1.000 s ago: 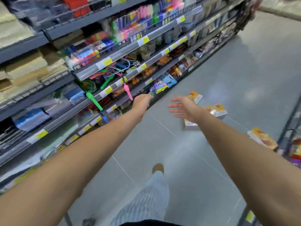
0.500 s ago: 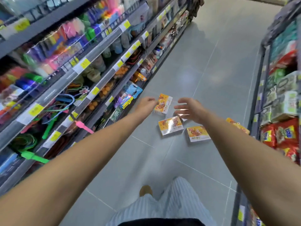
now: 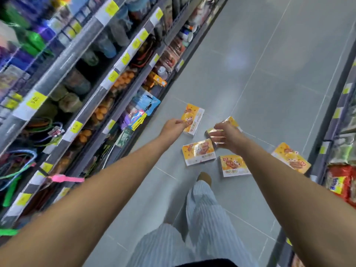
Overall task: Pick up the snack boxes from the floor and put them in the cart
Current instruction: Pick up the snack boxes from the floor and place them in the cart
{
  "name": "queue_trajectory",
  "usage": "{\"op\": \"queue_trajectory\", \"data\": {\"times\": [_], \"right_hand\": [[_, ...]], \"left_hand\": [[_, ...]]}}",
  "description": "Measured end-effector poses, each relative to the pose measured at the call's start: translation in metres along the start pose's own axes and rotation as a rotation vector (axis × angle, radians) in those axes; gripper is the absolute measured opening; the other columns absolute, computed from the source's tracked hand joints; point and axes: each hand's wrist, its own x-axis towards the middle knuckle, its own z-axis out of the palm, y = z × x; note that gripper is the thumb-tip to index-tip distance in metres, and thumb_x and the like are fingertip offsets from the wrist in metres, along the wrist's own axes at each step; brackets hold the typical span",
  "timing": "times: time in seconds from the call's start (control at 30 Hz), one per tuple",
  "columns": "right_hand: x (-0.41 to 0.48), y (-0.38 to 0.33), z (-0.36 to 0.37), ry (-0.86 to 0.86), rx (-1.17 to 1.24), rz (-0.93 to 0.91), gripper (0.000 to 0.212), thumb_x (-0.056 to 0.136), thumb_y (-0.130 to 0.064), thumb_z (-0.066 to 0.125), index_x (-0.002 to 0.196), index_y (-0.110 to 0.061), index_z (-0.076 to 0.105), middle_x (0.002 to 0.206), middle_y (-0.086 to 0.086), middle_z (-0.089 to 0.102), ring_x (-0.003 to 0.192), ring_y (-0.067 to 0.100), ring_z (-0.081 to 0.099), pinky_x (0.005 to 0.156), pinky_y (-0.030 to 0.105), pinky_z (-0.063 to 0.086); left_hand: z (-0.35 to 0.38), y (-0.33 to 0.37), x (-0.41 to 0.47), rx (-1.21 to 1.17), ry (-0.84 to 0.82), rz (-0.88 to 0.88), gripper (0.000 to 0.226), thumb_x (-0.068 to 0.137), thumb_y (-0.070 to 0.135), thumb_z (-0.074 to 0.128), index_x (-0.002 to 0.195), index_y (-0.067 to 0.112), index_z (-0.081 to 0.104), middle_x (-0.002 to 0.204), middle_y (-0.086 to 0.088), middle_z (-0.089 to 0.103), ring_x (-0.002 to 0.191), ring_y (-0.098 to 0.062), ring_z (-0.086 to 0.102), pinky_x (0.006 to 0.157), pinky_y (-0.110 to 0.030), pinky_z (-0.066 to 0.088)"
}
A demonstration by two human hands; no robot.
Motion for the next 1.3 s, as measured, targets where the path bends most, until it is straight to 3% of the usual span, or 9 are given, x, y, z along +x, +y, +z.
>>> {"op": "queue_trajectory", "data": {"times": [0.2, 0.43, 0.57, 0.67, 0.87, 1.03, 1.13, 1.23, 1.3], "right_hand": [[0.07, -0.012, -0.019, -0.002, 0.048, 0.114, 0.013, 0.095, -0.023, 0.048, 0.103, -0.014, 0.052, 0.087, 0.005, 0.062, 0.066, 0.016, 0.057, 0.059, 0.025, 0.044], [0.152, 0.036, -0.013, 0.07, 0.062, 0.243, 0.017, 0.095, -0.026, 0.046, 0.081, -0.021, 0.054, 0.095, 0.005, 0.062, 0.072, 0.015, 0.055, 0.065, 0.028, 0.034], [0.206, 0.078, -0.002, 0.152, 0.151, 0.315, 0.019, 0.094, -0.033, 0.049, 0.081, -0.022, 0.057, 0.094, 0.002, 0.065, 0.077, 0.015, 0.058, 0.077, 0.033, 0.04], [0.244, 0.112, 0.008, 0.174, 0.268, 0.377, 0.015, 0.094, -0.033, 0.049, 0.086, -0.022, 0.055, 0.097, 0.003, 0.063, 0.073, 0.013, 0.055, 0.065, 0.028, 0.037], [0.34, 0.208, 0.03, 0.247, 0.458, 0.477, 0.012, 0.094, -0.03, 0.048, 0.091, -0.019, 0.053, 0.075, -0.001, 0.049, 0.058, 0.009, 0.042, 0.043, 0.02, 0.025], [0.407, 0.28, 0.038, 0.376, 0.504, 0.554, 0.033, 0.069, -0.044, 0.065, 0.09, -0.019, 0.064, 0.085, 0.001, 0.059, 0.07, 0.014, 0.055, 0.051, 0.028, 0.04], [0.449, 0.325, 0.038, 0.444, 0.523, 0.603, 0.043, 0.06, -0.049, 0.072, 0.093, -0.02, 0.068, 0.09, 0.004, 0.064, 0.076, 0.018, 0.061, 0.066, 0.031, 0.053], [0.474, 0.342, 0.044, 0.372, 0.638, 0.58, 0.029, 0.083, -0.039, 0.065, 0.1, -0.016, 0.062, 0.072, -0.004, 0.058, 0.063, 0.01, 0.049, 0.069, 0.026, 0.044], [0.491, 0.355, 0.048, 0.304, 0.72, 0.561, 0.025, 0.095, -0.031, 0.055, 0.115, -0.015, 0.053, 0.081, -0.005, 0.063, 0.069, 0.008, 0.049, 0.085, 0.029, 0.039]], "left_hand": [[0.037, 0.011, 0.081, 0.002, -0.052, -0.09, 0.016, 0.091, 0.017, 0.055, 0.104, 0.013, 0.065, 0.101, -0.002, 0.055, 0.095, -0.018, 0.053, 0.076, -0.025, 0.042], [0.077, -0.036, 0.163, -0.016, -0.101, -0.209, 0.01, 0.091, 0.016, 0.054, 0.084, 0.023, 0.052, 0.083, 0.006, 0.05, 0.09, -0.016, 0.046, 0.062, -0.02, 0.035], [0.106, -0.081, 0.211, 0.018, -0.151, -0.265, 0.042, 0.093, 0.022, 0.054, 0.133, 0.013, 0.048, 0.129, -0.004, 0.054, 0.107, -0.014, 0.05, 0.078, -0.022, 0.037], [0.125, -0.111, 0.245, 0.067, -0.196, -0.245, 0.046, 0.094, 0.024, 0.054, 0.137, 0.009, 0.044, 0.134, -0.006, 0.052, 0.102, -0.01, 0.049, 0.079, -0.02, 0.036], [0.176, -0.193, 0.335, 0.115, -0.265, -0.285, 0.03, 0.094, 0.018, 0.054, 0.123, 0.012, 0.051, 0.098, 0.003, 0.051, 0.063, 0.003, 0.045, 0.04, 0.0, 0.035], [0.216, -0.264, 0.411, 0.302, -0.293, -0.25, 0.031, 0.09, 0.027, 0.057, 0.119, 0.018, 0.051, 0.108, -0.002, 0.056, 0.082, -0.011, 0.054, 0.059, -0.016, 0.041], [0.24, -0.305, 0.451, 0.464, -0.324, -0.194, 0.051, 0.088, 0.035, 0.059, 0.134, 0.017, 0.044, 0.131, -0.006, 0.049, 0.116, -0.022, 0.052, 0.089, -0.033, 0.048], [0.253, -0.335, 0.484, 0.579, -0.337, -0.102, 0.065, 0.087, 0.043, 0.059, 0.142, 0.017, 0.037, 0.142, -0.007, 0.042, 0.13, -0.026, 0.043, 0.104, -0.047, 0.042], [0.256, -0.349, 0.502, 0.61, -0.343, -0.07, 0.069, 0.088, 0.047, 0.056, 0.144, 0.015, 0.034, 0.146, -0.008, 0.039, 0.134, -0.027, 0.04, 0.108, -0.049, 0.038]]}}
